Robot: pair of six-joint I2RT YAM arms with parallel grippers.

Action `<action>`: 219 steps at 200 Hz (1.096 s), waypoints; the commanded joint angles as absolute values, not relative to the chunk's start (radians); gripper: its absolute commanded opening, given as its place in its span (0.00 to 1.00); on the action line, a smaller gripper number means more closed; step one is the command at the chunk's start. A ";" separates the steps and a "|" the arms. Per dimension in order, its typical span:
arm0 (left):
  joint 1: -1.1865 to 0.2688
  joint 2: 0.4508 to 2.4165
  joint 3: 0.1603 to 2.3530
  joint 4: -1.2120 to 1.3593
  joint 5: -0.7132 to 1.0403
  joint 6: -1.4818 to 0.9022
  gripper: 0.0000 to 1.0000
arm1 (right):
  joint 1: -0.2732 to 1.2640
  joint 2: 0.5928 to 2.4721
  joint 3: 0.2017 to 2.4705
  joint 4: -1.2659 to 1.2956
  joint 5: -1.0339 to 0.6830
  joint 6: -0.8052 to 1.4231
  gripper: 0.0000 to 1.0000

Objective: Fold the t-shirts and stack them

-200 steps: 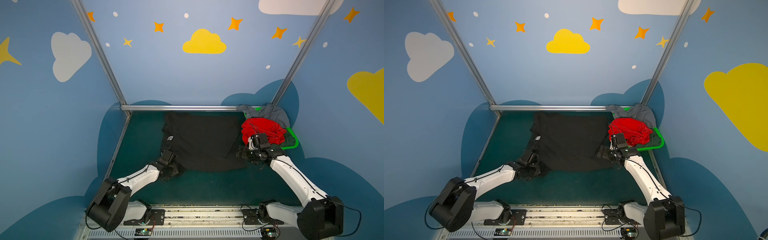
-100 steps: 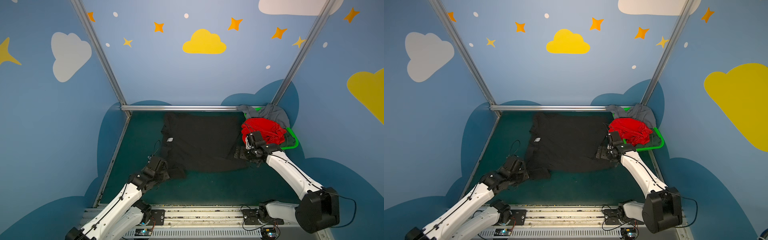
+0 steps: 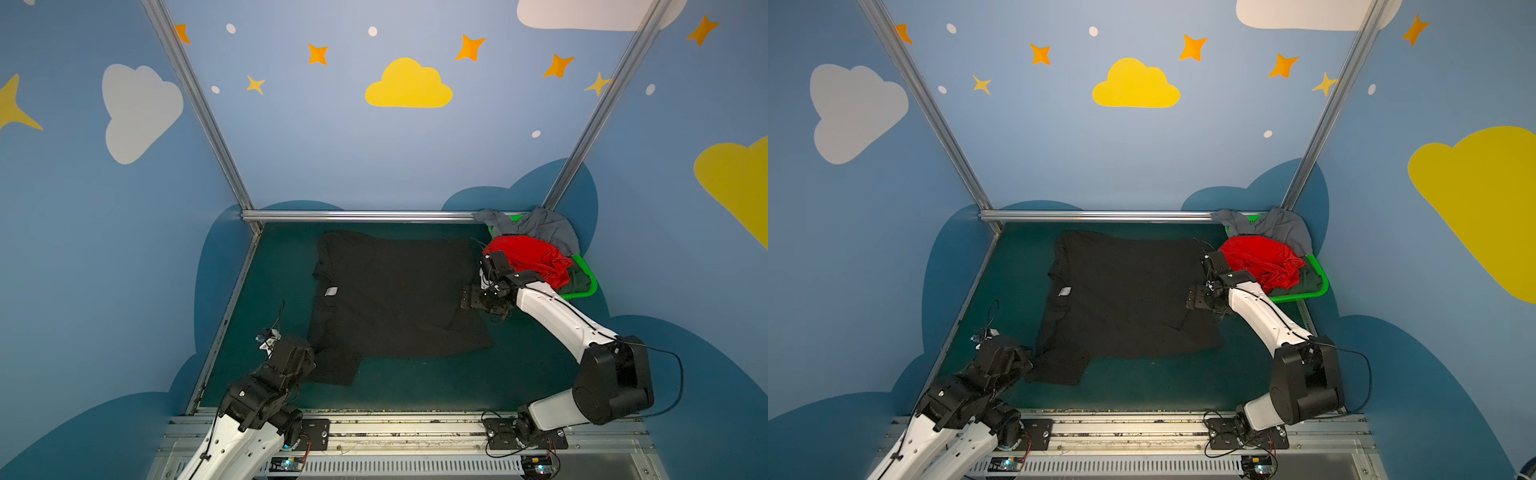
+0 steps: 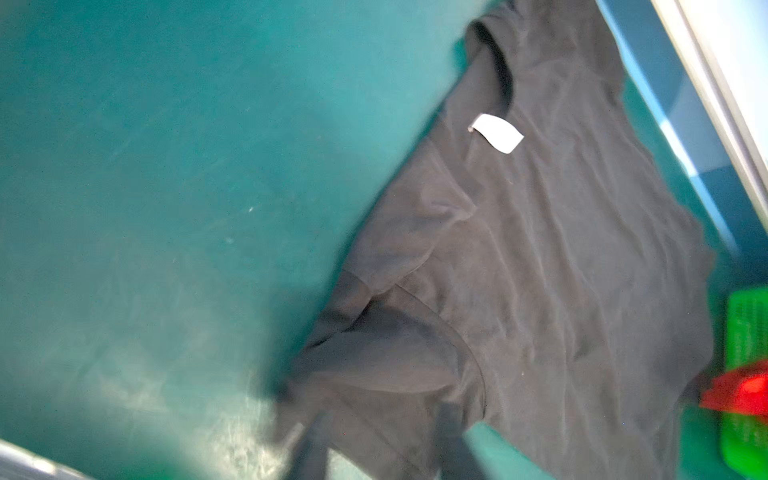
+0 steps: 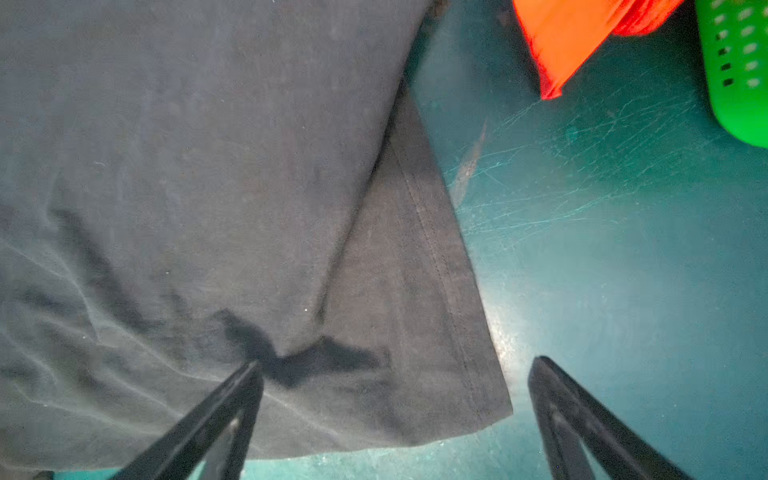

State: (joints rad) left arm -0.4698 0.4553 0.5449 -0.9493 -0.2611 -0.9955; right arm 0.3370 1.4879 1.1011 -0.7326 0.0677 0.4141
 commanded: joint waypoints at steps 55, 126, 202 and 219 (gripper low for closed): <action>-0.341 0.784 0.665 -0.684 -0.124 -0.794 0.79 | 0.307 1.592 1.221 -0.733 -0.054 0.371 0.98; -0.151 1.205 0.898 -0.361 0.015 -0.681 0.89 | 0.244 1.779 1.404 -0.763 -0.073 0.337 0.97; -0.049 1.618 1.241 -0.326 0.078 -0.610 0.88 | 0.187 2.040 1.719 -0.830 -0.128 0.304 0.95; -0.032 1.705 1.307 -0.324 0.085 -0.593 0.88 | 0.185 2.059 1.740 -0.802 -0.148 0.307 0.95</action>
State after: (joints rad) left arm -0.0525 1.6218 1.2270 -0.3290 0.0505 -0.6392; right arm 0.1806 2.0312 1.7031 -0.7605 -0.1028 0.3191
